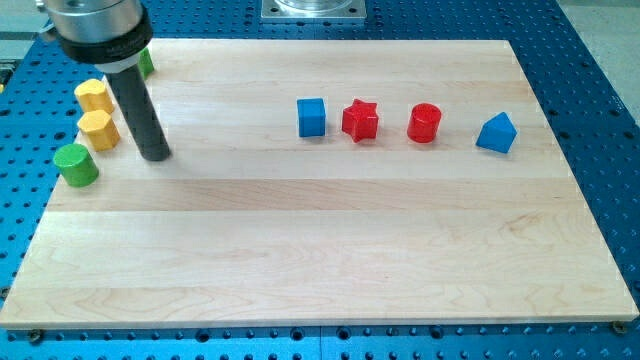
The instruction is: Arrange the yellow blocks and green blocks in a vertical line
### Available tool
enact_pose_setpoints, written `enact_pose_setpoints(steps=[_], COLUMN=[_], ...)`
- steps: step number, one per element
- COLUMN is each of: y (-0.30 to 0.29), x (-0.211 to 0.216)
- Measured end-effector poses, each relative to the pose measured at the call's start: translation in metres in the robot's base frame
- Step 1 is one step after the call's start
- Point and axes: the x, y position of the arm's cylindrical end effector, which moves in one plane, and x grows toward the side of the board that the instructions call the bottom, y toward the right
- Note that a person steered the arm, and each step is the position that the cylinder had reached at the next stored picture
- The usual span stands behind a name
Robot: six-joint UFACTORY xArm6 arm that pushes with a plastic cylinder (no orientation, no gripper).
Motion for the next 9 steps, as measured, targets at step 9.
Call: enact_pose_setpoints(steps=[9], y=[-0.007], x=[-0.156])
